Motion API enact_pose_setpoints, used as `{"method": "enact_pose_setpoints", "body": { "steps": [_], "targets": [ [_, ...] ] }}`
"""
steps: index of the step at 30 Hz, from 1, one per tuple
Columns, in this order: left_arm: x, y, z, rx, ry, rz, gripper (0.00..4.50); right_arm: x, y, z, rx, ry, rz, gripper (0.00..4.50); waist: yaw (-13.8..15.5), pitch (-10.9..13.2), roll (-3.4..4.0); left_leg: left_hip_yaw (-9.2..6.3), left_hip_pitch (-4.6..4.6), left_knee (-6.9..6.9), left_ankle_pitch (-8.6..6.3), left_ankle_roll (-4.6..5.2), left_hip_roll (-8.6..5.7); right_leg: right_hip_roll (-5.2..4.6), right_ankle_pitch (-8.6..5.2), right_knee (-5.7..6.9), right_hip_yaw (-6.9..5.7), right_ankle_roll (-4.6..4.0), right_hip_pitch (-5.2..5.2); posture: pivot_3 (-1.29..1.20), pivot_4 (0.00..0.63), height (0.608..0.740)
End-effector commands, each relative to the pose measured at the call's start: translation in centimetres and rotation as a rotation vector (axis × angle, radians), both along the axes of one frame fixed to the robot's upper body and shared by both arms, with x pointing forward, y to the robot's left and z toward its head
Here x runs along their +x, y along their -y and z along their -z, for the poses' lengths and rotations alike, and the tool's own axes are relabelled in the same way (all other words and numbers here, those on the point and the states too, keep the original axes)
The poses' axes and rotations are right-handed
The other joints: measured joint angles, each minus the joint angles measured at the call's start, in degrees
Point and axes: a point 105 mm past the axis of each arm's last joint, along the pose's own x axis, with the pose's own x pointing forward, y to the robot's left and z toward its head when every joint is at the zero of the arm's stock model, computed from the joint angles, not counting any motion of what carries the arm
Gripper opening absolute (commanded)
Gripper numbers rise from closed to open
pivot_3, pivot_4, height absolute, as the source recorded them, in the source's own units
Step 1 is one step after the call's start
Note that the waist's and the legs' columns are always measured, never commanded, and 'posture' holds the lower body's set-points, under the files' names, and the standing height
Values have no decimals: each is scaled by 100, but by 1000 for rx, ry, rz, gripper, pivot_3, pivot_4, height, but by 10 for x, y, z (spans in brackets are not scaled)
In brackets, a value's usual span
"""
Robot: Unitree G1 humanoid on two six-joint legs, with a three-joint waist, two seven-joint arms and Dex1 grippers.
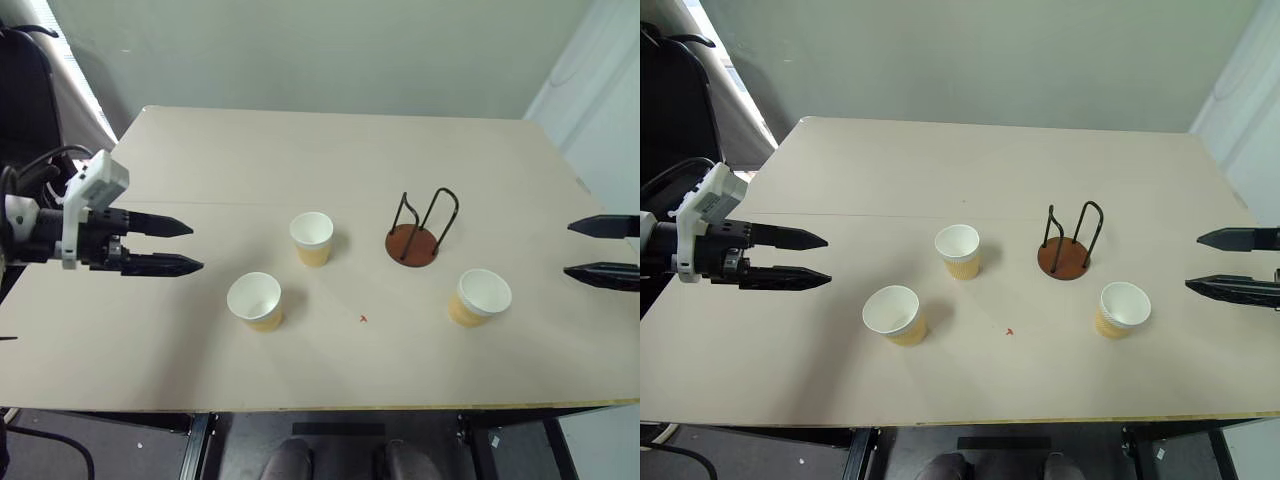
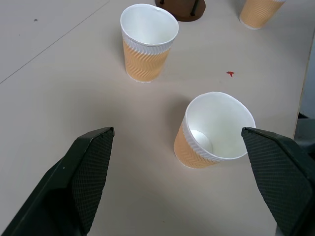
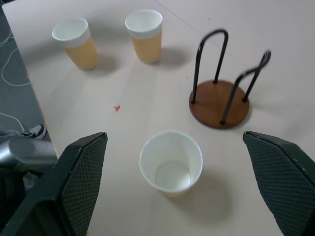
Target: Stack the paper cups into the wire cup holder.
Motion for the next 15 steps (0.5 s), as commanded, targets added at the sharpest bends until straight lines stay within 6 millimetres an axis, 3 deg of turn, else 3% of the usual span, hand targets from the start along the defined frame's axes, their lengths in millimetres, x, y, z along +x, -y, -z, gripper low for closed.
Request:
{"method": "enact_pose_setpoints", "body": {
  "steps": [1,3,9,15],
  "targets": [
    [-4,5,-10,8,46,35,4434,-2,-10,-12,4,52,-30,4500,0,0,0,0,-1,0,0,0,0,0,0,0,0,0,0,0,150,740],
    [-5,5,-9,5,47,39,4434,4,-17,-11,-5,81,-30,4500,-4,0,0,0,0,-2,0,0,0,0,0,0,0,0,-1,0,150,740],
    [-3,12,-6,-4,50,54,4434,44,-78,2,-75,227,-30,4500,-101,0,1,1,12,0,7,-4,6,2,3,10,-1,4,-2,0,150,740],
    [-6,22,-6,-10,50,63,4434,88,-115,19,-79,162,162,4500,-115,0,1,-5,-5,-1,10,-5,10,2,7,7,-9,9,-18,0,150,740]
  ]
}}
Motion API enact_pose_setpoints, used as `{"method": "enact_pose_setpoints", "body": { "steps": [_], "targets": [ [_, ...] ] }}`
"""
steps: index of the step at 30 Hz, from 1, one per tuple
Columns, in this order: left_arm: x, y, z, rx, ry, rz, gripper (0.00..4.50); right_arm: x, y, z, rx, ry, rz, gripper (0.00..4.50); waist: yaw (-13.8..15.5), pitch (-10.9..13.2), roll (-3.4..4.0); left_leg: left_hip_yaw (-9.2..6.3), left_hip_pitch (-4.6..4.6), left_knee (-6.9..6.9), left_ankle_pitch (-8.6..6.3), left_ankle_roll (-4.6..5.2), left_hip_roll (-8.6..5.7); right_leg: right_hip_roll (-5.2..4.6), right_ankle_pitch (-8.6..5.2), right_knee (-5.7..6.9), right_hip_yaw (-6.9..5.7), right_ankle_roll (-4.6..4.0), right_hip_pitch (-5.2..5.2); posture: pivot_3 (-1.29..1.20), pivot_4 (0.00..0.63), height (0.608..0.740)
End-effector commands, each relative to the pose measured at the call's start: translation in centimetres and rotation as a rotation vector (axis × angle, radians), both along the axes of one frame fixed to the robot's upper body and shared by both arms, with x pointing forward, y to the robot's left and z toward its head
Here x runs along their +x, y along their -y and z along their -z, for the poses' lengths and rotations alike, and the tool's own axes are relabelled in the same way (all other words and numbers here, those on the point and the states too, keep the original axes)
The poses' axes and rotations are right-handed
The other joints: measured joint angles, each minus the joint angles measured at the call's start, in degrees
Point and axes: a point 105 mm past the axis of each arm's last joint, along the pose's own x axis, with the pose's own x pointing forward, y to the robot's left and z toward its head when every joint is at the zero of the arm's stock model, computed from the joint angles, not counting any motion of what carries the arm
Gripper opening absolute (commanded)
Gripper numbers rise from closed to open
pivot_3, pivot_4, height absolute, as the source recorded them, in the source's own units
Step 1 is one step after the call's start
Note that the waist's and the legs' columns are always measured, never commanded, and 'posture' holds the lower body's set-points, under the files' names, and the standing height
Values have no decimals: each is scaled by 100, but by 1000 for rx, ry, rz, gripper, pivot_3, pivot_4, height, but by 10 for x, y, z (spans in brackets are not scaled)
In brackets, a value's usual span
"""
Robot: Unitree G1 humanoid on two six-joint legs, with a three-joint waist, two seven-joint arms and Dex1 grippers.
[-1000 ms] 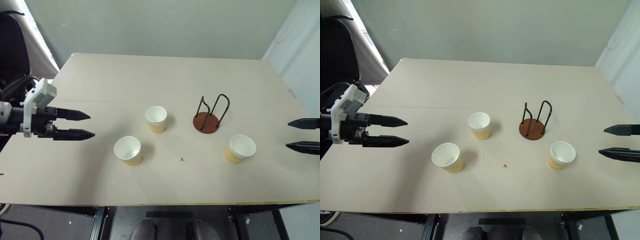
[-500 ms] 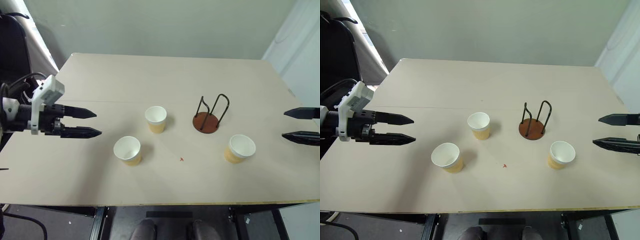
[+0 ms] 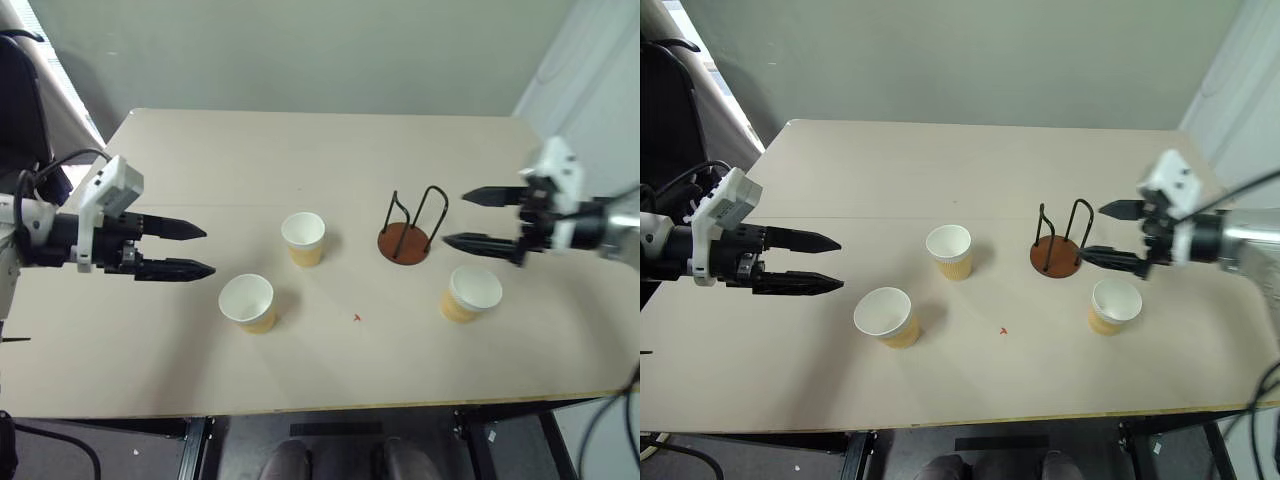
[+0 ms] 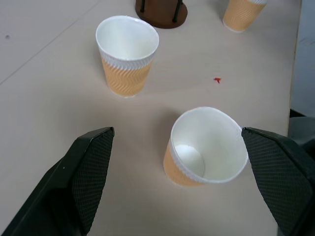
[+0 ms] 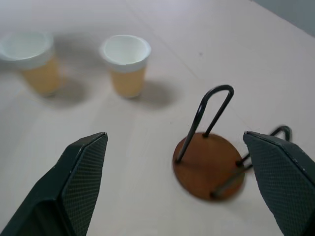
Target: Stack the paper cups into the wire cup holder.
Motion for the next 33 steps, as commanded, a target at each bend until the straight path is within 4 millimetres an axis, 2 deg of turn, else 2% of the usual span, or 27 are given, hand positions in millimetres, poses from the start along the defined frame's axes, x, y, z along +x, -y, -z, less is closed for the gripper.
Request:
{"method": "enact_pose_setpoints", "body": {
  "steps": [1,11,16,19,28,29,30,33],
  "targets": [
    [-5,6,-11,0,39,7,4434,19,-5,-1,-8,-5,145,4500,13,0,0,0,-1,-1,0,0,0,0,0,1,-1,0,-1,0,150,740],
    [-7,3,-9,-6,28,-24,4434,52,-11,17,-18,-34,309,4500,57,0,0,-6,-11,-30,3,-6,1,-3,2,-5,-8,-2,-7,0,150,740],
    [-10,-4,-6,-6,23,-41,4434,56,-16,22,-16,-45,314,4500,52,0,0,-6,-8,-29,9,-16,2,-2,2,-6,-7,-2,-14,0,150,740],
    [-12,-6,-4,-7,21,-45,4500,57,-18,26,-22,-47,314,3935,52,0,-1,-6,-8,-28,11,-19,2,-1,2,-5,-7,-3,-17,0,150,740],
    [-13,-21,3,-3,18,-66,4500,51,-27,24,-30,-62,244,732,53,0,-1,-6,-9,-30,11,-20,2,-1,2,-3,-7,-4,-17,0,150,740],
    [-13,-22,4,-2,18,-66,4500,47,-29,25,-37,-69,222,275,53,0,0,-6,-9,-30,11,-20,2,-1,2,-3,-7,-4,-17,0,150,740],
    [-13,-23,4,-1,19,-67,4500,45,-31,25,-43,-74,200,22,53,0,-1,-6,-10,-30,11,-20,2,-1,2,-3,-7,-4,-17,0,150,740],
    [-11,-27,5,2,21,-67,4500,30,-43,23,-42,-84,81,22,52,0,0,-6,-10,-31,11,-20,2,-1,2,-3,-7,-4,-17,0,150,740]
  ]
}}
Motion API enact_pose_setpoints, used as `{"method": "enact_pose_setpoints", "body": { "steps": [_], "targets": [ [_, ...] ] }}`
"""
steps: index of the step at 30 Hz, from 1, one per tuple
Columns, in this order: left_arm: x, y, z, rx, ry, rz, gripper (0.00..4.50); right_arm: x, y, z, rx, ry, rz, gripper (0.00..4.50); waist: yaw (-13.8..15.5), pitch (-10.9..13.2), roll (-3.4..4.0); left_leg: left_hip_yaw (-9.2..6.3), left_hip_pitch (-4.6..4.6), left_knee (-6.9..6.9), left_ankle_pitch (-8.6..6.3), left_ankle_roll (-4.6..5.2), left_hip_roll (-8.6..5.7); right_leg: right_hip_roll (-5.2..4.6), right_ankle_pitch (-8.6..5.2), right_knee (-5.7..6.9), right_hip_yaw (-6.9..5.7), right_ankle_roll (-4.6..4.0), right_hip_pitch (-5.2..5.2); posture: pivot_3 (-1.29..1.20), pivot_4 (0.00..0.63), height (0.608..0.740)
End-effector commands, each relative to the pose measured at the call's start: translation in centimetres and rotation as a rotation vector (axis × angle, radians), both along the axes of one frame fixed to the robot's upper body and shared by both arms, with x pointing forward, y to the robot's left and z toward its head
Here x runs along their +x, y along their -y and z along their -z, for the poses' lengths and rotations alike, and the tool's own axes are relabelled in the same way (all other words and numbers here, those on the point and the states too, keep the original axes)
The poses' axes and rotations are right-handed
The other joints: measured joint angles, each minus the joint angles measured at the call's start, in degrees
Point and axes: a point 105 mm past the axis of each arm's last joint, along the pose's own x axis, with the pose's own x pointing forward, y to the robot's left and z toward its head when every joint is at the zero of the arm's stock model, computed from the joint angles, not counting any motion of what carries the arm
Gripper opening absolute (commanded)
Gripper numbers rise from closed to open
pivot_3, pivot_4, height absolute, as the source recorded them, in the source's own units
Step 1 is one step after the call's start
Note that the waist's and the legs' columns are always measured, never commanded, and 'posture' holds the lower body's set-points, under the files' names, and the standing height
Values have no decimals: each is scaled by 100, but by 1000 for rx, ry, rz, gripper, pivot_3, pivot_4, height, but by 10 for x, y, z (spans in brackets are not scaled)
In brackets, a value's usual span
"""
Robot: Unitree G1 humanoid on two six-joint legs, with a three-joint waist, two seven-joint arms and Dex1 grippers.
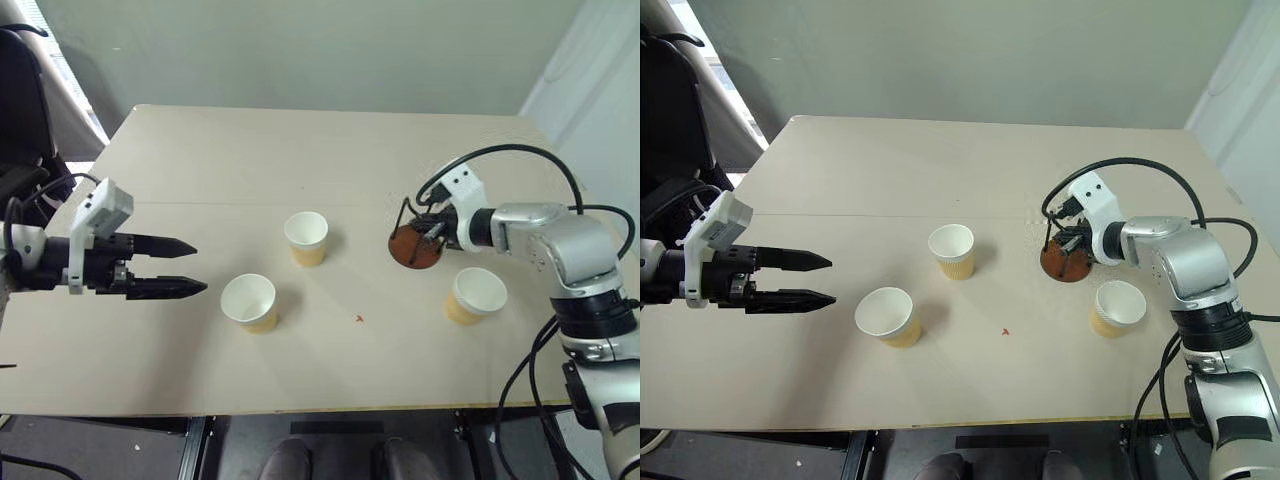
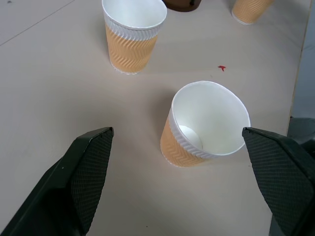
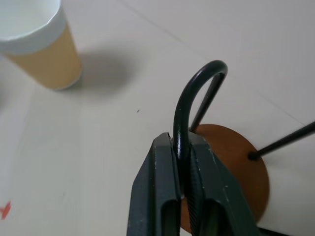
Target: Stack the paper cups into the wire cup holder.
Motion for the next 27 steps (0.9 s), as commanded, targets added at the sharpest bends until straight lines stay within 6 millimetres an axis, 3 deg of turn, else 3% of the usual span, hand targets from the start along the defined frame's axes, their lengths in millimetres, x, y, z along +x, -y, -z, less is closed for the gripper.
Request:
{"method": "enact_pose_setpoints", "body": {
  "steps": [1,7,11,20,27],
  "targets": [
    [0,-7,-13,28,56,-2,4500,-23,-21,-20,16,47,-193,22,0,0,0,0,0,-1,0,-1,0,0,0,0,-1,0,0,0,150,740],
    [3,-9,-14,34,61,5,4500,-65,-42,-19,-22,57,-497,22,-3,-1,-1,0,-3,-5,1,-2,0,1,0,-1,-1,-1,1,0,150,740],
    [3,-6,-17,37,61,15,4500,-100,-56,-5,-66,22,-710,22,-7,-1,-1,0,-2,-4,1,-2,0,1,-1,-2,0,-1,1,0,150,740],
    [-5,7,-27,14,67,72,4500,-116,-62,14,-125,0,-845,22,-18,-2,-3,0,3,3,1,-1,2,0,-1,-2,2,-2,2,0,150,740],
    [-35,37,-42,61,52,260,4500,-117,-59,19,-143,-10,-886,22,-11,-1,-11,1,0,-5,1,-1,2,2,2,1,3,-5,3,0,150,740]
  ]
}}
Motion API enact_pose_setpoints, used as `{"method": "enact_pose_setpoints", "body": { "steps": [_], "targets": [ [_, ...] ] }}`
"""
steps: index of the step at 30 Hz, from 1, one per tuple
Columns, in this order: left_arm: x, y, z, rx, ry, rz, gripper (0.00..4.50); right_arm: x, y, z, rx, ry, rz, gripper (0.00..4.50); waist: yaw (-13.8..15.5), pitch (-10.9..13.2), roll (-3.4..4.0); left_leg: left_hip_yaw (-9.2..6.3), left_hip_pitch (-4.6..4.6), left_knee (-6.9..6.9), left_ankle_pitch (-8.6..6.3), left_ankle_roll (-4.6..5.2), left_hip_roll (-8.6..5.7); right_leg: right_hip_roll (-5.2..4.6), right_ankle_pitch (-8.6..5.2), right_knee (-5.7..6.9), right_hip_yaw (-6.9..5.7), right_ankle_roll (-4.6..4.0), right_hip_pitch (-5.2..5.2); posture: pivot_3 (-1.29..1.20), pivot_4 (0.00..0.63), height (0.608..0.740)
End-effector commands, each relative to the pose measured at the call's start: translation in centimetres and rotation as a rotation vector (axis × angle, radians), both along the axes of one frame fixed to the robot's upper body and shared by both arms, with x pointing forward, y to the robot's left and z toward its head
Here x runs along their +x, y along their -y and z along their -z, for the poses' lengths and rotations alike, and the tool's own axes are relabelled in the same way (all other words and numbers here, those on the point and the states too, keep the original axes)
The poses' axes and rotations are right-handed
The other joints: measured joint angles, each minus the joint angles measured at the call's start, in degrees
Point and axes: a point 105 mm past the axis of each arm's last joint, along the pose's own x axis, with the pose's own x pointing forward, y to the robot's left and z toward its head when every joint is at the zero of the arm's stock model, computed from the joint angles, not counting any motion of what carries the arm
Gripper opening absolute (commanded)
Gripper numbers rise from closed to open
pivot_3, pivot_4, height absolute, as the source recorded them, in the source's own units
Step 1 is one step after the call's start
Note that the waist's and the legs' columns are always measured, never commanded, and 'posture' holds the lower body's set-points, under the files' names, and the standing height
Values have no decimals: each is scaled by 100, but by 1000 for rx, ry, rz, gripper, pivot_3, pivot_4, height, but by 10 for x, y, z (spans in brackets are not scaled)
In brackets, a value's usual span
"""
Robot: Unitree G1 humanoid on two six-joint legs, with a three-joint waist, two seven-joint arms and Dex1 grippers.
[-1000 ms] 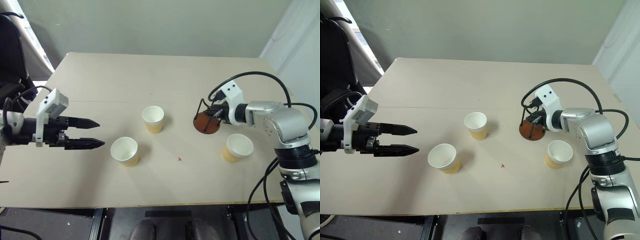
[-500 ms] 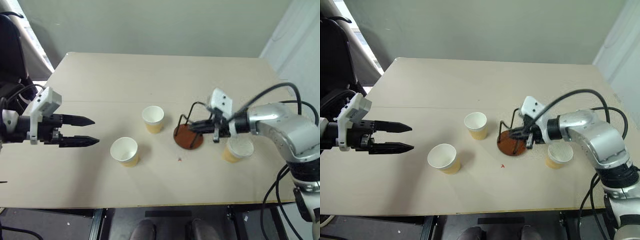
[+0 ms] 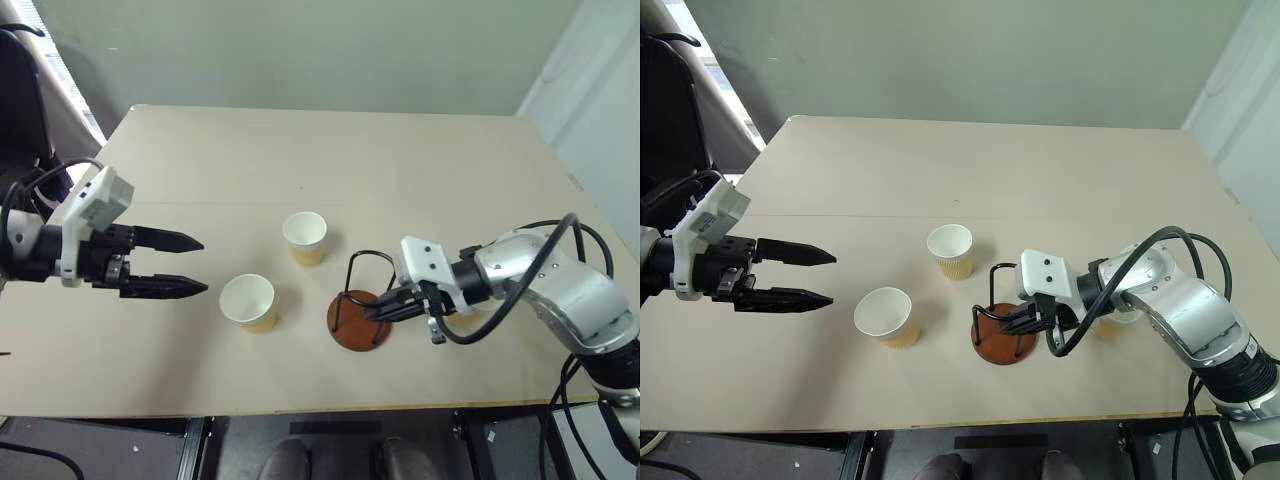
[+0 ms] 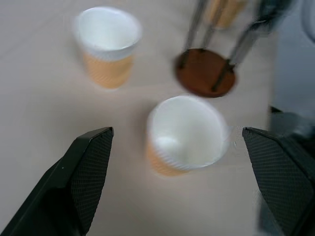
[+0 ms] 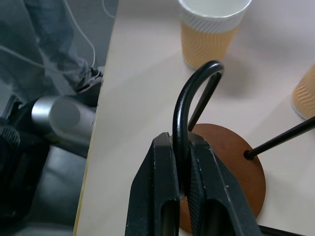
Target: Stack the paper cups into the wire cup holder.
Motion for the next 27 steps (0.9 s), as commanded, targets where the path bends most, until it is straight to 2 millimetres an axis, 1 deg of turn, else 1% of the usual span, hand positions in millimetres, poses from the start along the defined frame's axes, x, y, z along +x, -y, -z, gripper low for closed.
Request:
{"method": "enact_pose_setpoints", "body": {
  "steps": [1,3,7,10,11,16,20,24,25,27],
  "targets": [
    [-17,9,-14,38,27,75,4500,-2,1,-3,-9,36,-39,22,-1,0,0,2,2,-3,0,0,0,0,0,1,1,0,0,0,150,740],
    [-21,12,-12,54,21,89,4500,-2,0,-2,-12,37,-50,22,-3,0,1,2,4,-6,0,0,4,1,0,0,2,0,0,0,150,740],
    [-21,12,-10,72,29,81,4500,-4,-1,-1,-26,44,-78,22,0,-1,-1,2,6,1,0,0,4,0,-1,0,2,-2,0,0,150,740],
    [-21,13,-7,73,28,80,4500,-14,1,-1,-45,7,-143,22,0,-1,-2,2,6,2,0,0,4,0,-1,0,2,-5,0,0,150,740],
    [-21,14,-7,71,30,82,4500,-15,3,-1,-62,12,-151,22,0,-1,-2,2,5,2,0,0,4,0,-3,1,2,-7,0,0,150,740],
    [-20,17,-9,43,41,95,4500,-11,5,0,-85,56,-156,22,1,-1,-2,2,6,0,0,0,4,1,-2,5,1,-9,1,0,150,740],
    [-21,21,-8,38,37,116,4500,-7,5,1,-82,87,-158,1145,1,-1,-2,2,6,0,0,0,4,1,-1,5,1,-10,2,0,150,740],
    [-25,29,-7,29,21,162,4500,-6,4,2,-80,104,-170,2545,2,-1,-2,2,5,0,0,0,4,1,0,5,1,-12,2,0,150,740],
    [-26,30,-7,28,17,171,4500,-6,4,2,-81,106,-173,2974,2,-1,-2,2,5,0,0,0,4,1,0,5,1,-12,2,0,150,740],
    [-27,30,-6,40,10,178,4500,-6,7,-2,-83,120,-173,3674,2,-1,-2,2,5,0,0,0,4,1,0,6,1,-12,3,0,150,740]
  ]
}}
